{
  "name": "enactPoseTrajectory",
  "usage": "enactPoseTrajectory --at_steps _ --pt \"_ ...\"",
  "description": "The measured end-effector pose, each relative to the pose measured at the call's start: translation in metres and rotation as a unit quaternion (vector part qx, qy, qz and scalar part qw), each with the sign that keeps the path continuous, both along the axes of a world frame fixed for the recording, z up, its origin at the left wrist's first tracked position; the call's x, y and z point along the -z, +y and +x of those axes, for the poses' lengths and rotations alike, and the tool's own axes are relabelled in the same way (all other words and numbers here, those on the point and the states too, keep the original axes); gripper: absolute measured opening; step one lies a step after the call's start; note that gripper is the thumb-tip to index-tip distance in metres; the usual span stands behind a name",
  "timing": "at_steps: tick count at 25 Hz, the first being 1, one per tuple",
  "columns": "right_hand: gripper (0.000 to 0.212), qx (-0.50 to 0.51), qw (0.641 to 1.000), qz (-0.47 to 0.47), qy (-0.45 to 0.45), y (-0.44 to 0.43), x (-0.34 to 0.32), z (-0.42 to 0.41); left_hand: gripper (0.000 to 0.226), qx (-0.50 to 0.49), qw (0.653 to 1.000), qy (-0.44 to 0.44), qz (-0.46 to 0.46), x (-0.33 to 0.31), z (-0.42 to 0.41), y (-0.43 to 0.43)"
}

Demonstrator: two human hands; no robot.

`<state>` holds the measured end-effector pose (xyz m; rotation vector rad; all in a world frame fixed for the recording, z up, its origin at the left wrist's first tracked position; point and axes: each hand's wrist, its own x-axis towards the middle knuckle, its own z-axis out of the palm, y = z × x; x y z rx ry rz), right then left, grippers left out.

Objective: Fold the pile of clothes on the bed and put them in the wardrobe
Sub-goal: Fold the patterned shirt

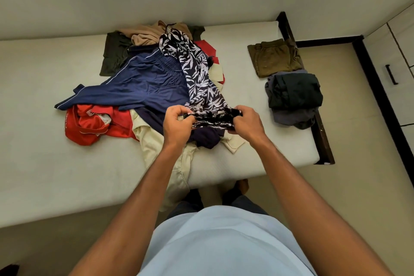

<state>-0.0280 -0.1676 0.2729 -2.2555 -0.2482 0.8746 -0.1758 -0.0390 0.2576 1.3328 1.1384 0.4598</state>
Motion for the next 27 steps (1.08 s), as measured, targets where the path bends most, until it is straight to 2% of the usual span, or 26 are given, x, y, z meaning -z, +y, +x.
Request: enactPoseTrajectory --at_steps 2,5,7,10,12,14,17,19,21,23,25,27 --pt "0.042 -0.002 0.999 0.021 0.027 -0.007 -0.009 0.002 0.024 0.065 0.995 -0.038 0.068 -0.002 0.002 -0.004" --pt "0.039 -0.040 0.998 0.016 0.046 -0.017 -0.015 0.011 0.025 0.182 0.975 -0.068 0.107 -0.010 0.004 -0.002" --pt "0.034 -0.043 0.998 -0.002 0.044 -0.020 -0.012 0.016 0.037 0.285 0.950 -0.055 0.113 -0.015 0.001 0.002" --pt "0.031 -0.038 0.997 0.025 0.060 -0.025 -0.012 0.020 0.065 0.419 0.892 0.024 0.168 -0.011 -0.001 0.007" --pt "0.028 -0.060 0.993 0.072 0.070 -0.032 -0.016 0.024 0.056 0.406 0.880 0.045 0.243 -0.001 -0.001 0.008" --pt "0.026 -0.114 0.981 0.122 0.100 -0.045 -0.017 0.027 0.036 0.333 0.896 0.030 0.294 0.003 -0.001 0.011" --pt "0.057 -0.154 0.972 0.140 0.112 -0.056 -0.007 0.017 0.024 0.270 0.911 0.022 0.310 -0.005 0.003 0.020" --pt "0.051 -0.130 0.980 0.150 0.021 -0.053 0.003 0.006 0.024 0.290 0.898 0.036 0.328 -0.012 0.005 0.027" --pt "0.033 -0.133 0.973 0.162 -0.099 -0.049 0.011 0.002 0.023 0.298 0.872 0.053 0.385 -0.021 0.006 0.030" --pt "0.021 -0.124 0.964 0.173 -0.159 -0.044 0.011 0.011 0.024 0.266 0.862 0.059 0.428 -0.030 0.005 0.034" --pt "0.025 -0.130 0.950 0.189 -0.214 -0.039 -0.002 0.030 0.024 0.252 0.872 0.037 0.418 -0.046 0.005 0.036" --pt "0.023 -0.125 0.939 0.258 -0.188 -0.025 -0.031 0.054 0.017 0.240 0.909 -0.006 0.341 -0.074 0.016 0.035"
